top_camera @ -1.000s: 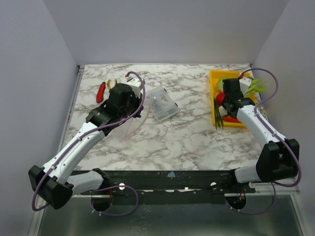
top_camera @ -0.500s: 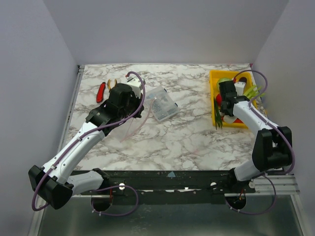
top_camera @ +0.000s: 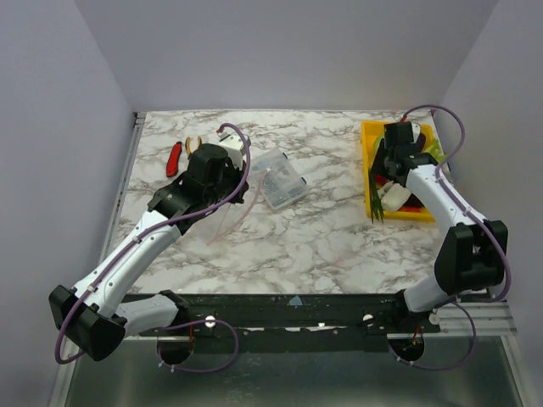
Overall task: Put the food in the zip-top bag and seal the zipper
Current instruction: Adjust the fake vegetable in the bin, then pick up the fake vegetable from the bin, then place the fake vegetable in the zipper food storage bag.
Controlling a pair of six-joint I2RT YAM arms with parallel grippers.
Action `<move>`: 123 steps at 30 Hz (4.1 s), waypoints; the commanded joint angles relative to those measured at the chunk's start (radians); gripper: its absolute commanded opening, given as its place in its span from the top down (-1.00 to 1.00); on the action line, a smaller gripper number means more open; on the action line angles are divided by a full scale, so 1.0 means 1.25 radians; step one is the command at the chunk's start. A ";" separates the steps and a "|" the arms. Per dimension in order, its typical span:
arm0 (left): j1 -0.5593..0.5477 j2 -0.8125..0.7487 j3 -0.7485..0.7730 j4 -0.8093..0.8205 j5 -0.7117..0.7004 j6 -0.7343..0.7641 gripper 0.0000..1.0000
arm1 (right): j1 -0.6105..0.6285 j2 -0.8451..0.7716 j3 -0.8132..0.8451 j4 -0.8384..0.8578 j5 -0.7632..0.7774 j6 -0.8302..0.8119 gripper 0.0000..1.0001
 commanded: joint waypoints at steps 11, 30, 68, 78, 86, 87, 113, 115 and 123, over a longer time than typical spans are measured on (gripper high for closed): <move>-0.001 -0.016 0.006 0.010 0.018 -0.004 1.00 | -0.100 0.149 0.018 0.126 -0.244 0.033 0.16; -0.002 0.005 0.010 0.007 0.012 0.000 1.00 | -0.157 0.295 0.014 0.168 -0.433 0.007 0.07; -0.001 -0.005 0.010 0.008 0.033 -0.008 1.00 | -0.159 0.096 0.021 0.171 -0.607 0.070 0.99; -0.001 -0.015 0.002 0.017 0.030 -0.011 1.00 | -0.150 -0.112 -0.099 0.203 -0.699 0.177 0.99; 0.002 -0.009 -0.007 0.024 -0.026 -0.016 1.00 | 0.076 -0.238 -0.202 0.269 -0.748 0.318 0.99; 0.003 -0.009 -0.007 0.022 -0.034 -0.015 1.00 | 0.118 -0.241 -0.208 0.279 -0.750 0.347 0.99; 0.002 -0.029 -0.050 0.056 -0.269 -0.126 1.00 | 0.620 -0.278 -0.298 0.546 -0.613 0.839 0.99; 0.003 -0.030 -0.052 0.060 -0.261 -0.129 1.00 | 0.622 -0.259 -0.313 0.576 -0.598 0.869 0.99; 0.002 -0.036 -0.054 0.068 -0.222 -0.126 1.00 | 0.624 -0.179 -0.309 0.630 -0.549 0.969 0.99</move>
